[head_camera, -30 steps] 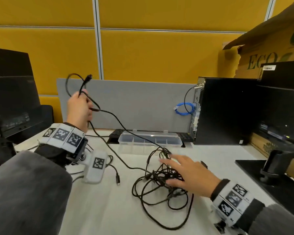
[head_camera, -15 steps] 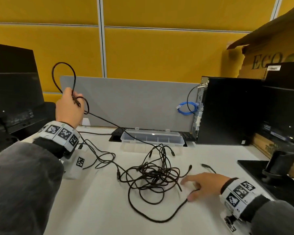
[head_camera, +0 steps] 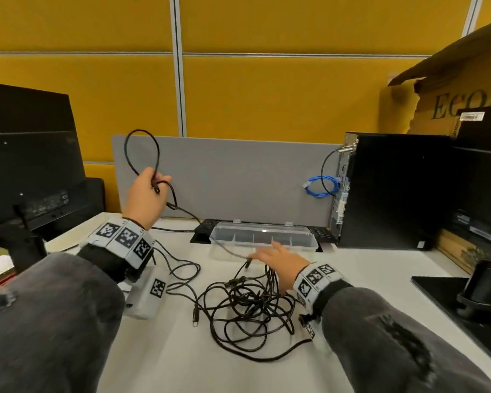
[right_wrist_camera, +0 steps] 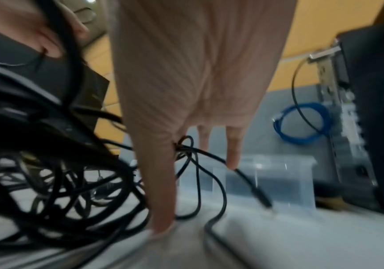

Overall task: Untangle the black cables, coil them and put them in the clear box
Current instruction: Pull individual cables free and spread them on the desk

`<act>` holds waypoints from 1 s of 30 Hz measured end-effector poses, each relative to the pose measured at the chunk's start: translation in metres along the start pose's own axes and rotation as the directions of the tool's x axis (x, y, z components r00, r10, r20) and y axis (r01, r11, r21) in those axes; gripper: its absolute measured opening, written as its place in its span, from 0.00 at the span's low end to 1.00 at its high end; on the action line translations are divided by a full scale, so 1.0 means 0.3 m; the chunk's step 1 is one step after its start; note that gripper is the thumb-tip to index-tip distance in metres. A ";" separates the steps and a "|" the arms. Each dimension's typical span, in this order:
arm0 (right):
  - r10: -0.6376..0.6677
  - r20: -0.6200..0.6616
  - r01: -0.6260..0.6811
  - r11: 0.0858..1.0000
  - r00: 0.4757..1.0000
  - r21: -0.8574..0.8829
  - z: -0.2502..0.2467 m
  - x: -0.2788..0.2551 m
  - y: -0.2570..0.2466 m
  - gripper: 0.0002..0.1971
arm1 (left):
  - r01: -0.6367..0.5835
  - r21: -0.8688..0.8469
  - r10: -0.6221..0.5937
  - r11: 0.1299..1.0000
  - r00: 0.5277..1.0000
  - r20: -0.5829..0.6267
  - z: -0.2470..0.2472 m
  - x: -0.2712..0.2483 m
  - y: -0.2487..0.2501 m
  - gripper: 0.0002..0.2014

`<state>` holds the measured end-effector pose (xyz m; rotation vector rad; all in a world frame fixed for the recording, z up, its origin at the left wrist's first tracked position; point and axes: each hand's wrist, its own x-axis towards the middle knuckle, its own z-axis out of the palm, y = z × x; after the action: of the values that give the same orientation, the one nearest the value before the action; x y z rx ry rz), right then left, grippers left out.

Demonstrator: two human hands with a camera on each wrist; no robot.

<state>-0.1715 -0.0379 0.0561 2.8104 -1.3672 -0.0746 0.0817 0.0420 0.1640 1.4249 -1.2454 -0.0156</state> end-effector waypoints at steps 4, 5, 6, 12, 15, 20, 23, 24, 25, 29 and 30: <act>0.050 0.173 -0.075 0.987 0.984 0.140 0.041 -0.040 0.069 0.26 | 0.103 -0.147 -0.083 0.984 0.987 0.137 -0.030 0.044 0.012 0.15; 0.079 0.217 -0.111 0.984 0.973 0.141 0.039 -0.070 0.107 0.22 | 0.138 -0.153 -0.117 0.978 0.983 0.139 -0.049 0.060 0.013 0.15; 0.128 0.262 -0.166 0.978 0.957 0.127 0.031 -0.105 0.145 0.20 | 0.147 -0.135 -0.130 0.980 0.983 0.127 -0.068 0.076 0.009 0.15; 0.465 0.314 -0.431 0.886 0.828 -0.172 0.009 -0.294 0.320 0.13 | -0.037 0.383 0.069 0.923 0.995 -0.070 -0.151 0.091 -0.049 0.13; 0.547 0.342 -0.481 0.836 0.764 -0.263 0.038 -0.343 0.354 0.19 | -0.078 0.600 0.159 0.796 0.984 -0.083 -0.164 0.098 -0.103 0.09; 0.540 0.303 -0.503 0.841 0.785 -0.197 0.033 -0.372 0.341 0.24 | -0.178 0.885 0.068 0.430 0.984 0.164 -0.074 0.043 -0.238 0.16; 0.517 0.220 -0.505 0.856 0.828 -0.110 0.042 -0.380 0.328 0.23 | -0.284 0.925 -0.284 0.255 0.892 0.352 -0.003 -0.028 -0.353 0.33; 0.513 0.190 -0.507 0.858 0.837 -0.084 0.050 -0.382 0.330 0.22 | -0.307 0.922 -0.451 0.237 0.805 0.385 0.021 -0.050 -0.393 0.35; 0.500 0.166 -0.499 0.865 0.850 -0.051 0.058 -0.388 0.330 0.22 | -0.295 0.924 -0.595 0.242 0.707 0.382 0.035 -0.069 -0.401 0.37; 0.463 0.133 -0.481 0.857 0.876 0.187 0.058 -0.419 0.297 0.23 | -0.221 0.923 -0.733 0.315 0.561 0.384 0.031 -0.081 -0.261 0.34; 0.456 0.095 -0.465 0.853 0.885 0.236 0.055 -0.423 0.287 0.23 | -0.254 0.898 -0.695 0.359 0.570 0.440 0.027 -0.067 -0.219 0.29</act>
<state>-0.3183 0.0089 0.0471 2.5728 -2.1602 0.0618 0.1103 0.0330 0.1017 2.8919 -1.8768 -0.2554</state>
